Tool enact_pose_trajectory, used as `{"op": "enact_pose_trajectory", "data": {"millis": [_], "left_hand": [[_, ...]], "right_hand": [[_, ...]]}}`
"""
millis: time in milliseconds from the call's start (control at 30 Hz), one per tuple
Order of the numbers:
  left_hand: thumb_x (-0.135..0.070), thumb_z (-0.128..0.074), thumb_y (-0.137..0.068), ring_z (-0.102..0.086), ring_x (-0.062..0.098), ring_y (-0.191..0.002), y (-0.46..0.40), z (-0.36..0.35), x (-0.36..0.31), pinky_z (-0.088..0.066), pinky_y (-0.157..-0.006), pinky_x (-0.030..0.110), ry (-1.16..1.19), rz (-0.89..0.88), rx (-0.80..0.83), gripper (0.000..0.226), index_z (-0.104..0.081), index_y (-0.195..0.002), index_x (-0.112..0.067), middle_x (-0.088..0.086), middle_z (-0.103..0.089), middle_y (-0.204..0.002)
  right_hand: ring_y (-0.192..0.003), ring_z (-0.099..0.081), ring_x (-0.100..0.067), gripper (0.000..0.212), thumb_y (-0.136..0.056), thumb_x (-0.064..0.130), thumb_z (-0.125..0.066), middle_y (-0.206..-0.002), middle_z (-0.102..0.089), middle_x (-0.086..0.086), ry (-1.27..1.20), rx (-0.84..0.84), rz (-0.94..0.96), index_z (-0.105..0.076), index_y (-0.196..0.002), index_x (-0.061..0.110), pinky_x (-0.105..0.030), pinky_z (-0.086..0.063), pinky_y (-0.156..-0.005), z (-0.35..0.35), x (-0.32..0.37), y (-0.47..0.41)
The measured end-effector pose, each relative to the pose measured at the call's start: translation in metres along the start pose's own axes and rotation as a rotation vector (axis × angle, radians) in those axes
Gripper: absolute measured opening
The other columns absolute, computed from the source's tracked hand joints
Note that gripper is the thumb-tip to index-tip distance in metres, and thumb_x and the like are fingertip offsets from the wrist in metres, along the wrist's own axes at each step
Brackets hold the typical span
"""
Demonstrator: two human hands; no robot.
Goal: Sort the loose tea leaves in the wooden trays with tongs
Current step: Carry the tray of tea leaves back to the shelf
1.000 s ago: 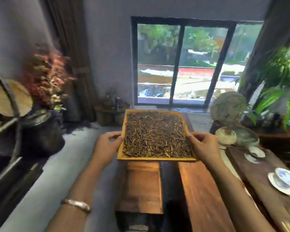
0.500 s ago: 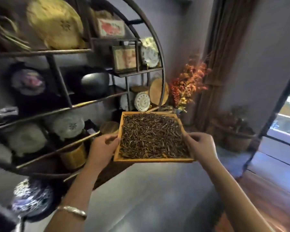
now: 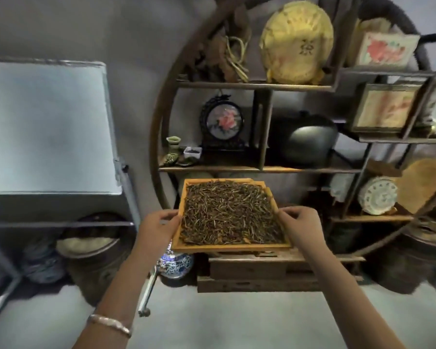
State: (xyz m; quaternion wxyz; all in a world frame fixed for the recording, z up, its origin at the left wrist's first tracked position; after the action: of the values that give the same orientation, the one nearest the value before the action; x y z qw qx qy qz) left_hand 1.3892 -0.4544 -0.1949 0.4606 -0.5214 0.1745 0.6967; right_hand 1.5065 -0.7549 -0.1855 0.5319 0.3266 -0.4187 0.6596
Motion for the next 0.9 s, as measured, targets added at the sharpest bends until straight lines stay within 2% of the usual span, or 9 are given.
{"op": "enact_pose_trajectory", "data": {"millis": [100, 233, 367, 500, 600, 667, 733, 800, 900], "left_hand": [[-0.02, -0.064, -0.09, -0.063, 0.0, -0.073, -0.036, 0.015, 0.025, -0.047, -0.06, 0.013, -0.022, 0.073, -0.07, 0.017, -0.076, -0.101, -0.014, -0.005, -0.071, -0.081], [-0.02, -0.064, -0.09, -0.067, 0.015, -0.084, -0.097, 0.012, 0.051, -0.052, -0.074, 0.029, -0.018, 0.133, -0.141, 0.019, -0.074, -0.103, -0.014, 0.001, -0.073, -0.091], [-0.019, -0.064, -0.09, -0.07, 0.013, -0.081, -0.162, -0.014, 0.067, -0.052, -0.067, 0.024, 0.045, 0.186, -0.162, 0.014, -0.074, -0.099, -0.022, -0.004, -0.073, -0.087], [-0.019, -0.063, -0.09, -0.07, 0.009, -0.081, -0.24, -0.053, 0.071, -0.055, -0.072, 0.027, 0.048, 0.18, -0.129, 0.019, -0.072, -0.088, -0.036, -0.01, -0.075, -0.082], [-0.021, -0.062, -0.09, -0.067, 0.004, -0.084, -0.291, -0.08, 0.079, -0.052, -0.073, 0.026, 0.019, 0.171, -0.092, 0.017, -0.073, -0.092, -0.034, -0.012, -0.074, -0.087], [-0.021, -0.063, -0.09, -0.067, 0.003, -0.084, -0.32, -0.099, 0.088, -0.053, -0.073, 0.026, 0.007, 0.185, -0.06, 0.015, -0.073, -0.095, -0.031, -0.012, -0.073, -0.087], [-0.019, -0.063, -0.09, -0.068, 0.004, -0.082, -0.351, -0.121, 0.098, -0.055, -0.074, 0.026, 0.03, 0.209, -0.026, 0.015, -0.073, -0.098, -0.027, -0.011, -0.074, -0.084], [-0.017, -0.063, -0.09, -0.068, 0.003, -0.082, -0.38, -0.141, 0.108, -0.053, -0.072, 0.024, 0.045, 0.213, 0.001, 0.016, -0.074, -0.099, -0.025, -0.012, -0.074, -0.084], [-0.015, -0.061, -0.092, -0.068, 0.01, -0.087, -0.416, -0.168, 0.126, -0.056, -0.079, 0.034, 0.045, 0.218, 0.065, 0.016, -0.073, -0.101, -0.023, -0.004, -0.073, -0.092]], "right_hand": [[-0.068, -0.067, -0.009, 0.022, -0.087, 0.027, -0.064, -0.065, -0.07, 0.006, 0.003, 0.075, 0.029, -0.073, -0.067, 0.022, -0.033, -0.057, -0.062, -0.051, 0.002, -0.048], [-0.068, -0.067, -0.005, 0.022, -0.088, 0.025, -0.064, -0.066, -0.071, 0.009, -0.054, 0.136, 0.062, -0.07, -0.067, 0.029, -0.023, -0.054, -0.057, -0.102, -0.002, -0.118], [-0.071, -0.067, -0.009, 0.019, -0.088, 0.024, -0.064, -0.07, -0.071, 0.007, -0.071, 0.173, 0.061, -0.07, -0.071, 0.029, -0.032, -0.058, -0.064, -0.132, -0.011, -0.193], [-0.071, -0.063, -0.003, 0.018, -0.088, 0.021, -0.063, -0.068, -0.068, 0.011, -0.034, 0.144, 0.099, -0.074, -0.073, 0.022, -0.025, -0.05, -0.062, -0.146, -0.022, -0.277], [-0.07, -0.061, -0.001, 0.019, -0.088, 0.021, -0.063, -0.067, -0.067, 0.013, -0.006, 0.099, 0.099, -0.076, -0.074, 0.018, -0.026, -0.047, -0.062, -0.156, -0.04, -0.326], [-0.073, -0.063, -0.003, 0.018, -0.087, 0.022, -0.064, -0.069, -0.068, 0.014, -0.034, 0.074, 0.057, -0.075, -0.073, 0.024, -0.03, -0.05, -0.065, -0.161, -0.057, -0.35], [-0.074, -0.063, -0.002, 0.014, -0.087, 0.023, -0.065, -0.07, -0.067, 0.017, -0.028, 0.052, 0.028, -0.073, -0.078, 0.029, -0.024, -0.049, -0.062, -0.166, -0.073, -0.376], [-0.072, -0.063, 0.001, 0.01, -0.087, 0.025, -0.065, -0.069, -0.066, 0.019, -0.009, 0.028, 0.001, -0.075, -0.083, 0.026, -0.018, -0.046, -0.059, -0.172, -0.089, -0.398], [-0.07, -0.063, 0.003, 0.012, -0.087, 0.025, -0.065, -0.066, -0.069, 0.019, -0.005, -0.004, -0.036, -0.073, -0.079, 0.031, -0.016, -0.044, -0.057, -0.183, -0.108, -0.421]]}}
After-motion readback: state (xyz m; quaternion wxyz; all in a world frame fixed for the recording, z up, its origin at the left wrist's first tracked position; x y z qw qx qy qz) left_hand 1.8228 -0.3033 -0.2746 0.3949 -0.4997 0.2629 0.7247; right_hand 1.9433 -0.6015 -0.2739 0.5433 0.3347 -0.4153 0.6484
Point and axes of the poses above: each hand's wrist, its own y-axis away from the middle knuckle, its own z-axis out of the back of the hand, x = y × z, the point moved 6 cm from there along -y, towards the middle knuckle
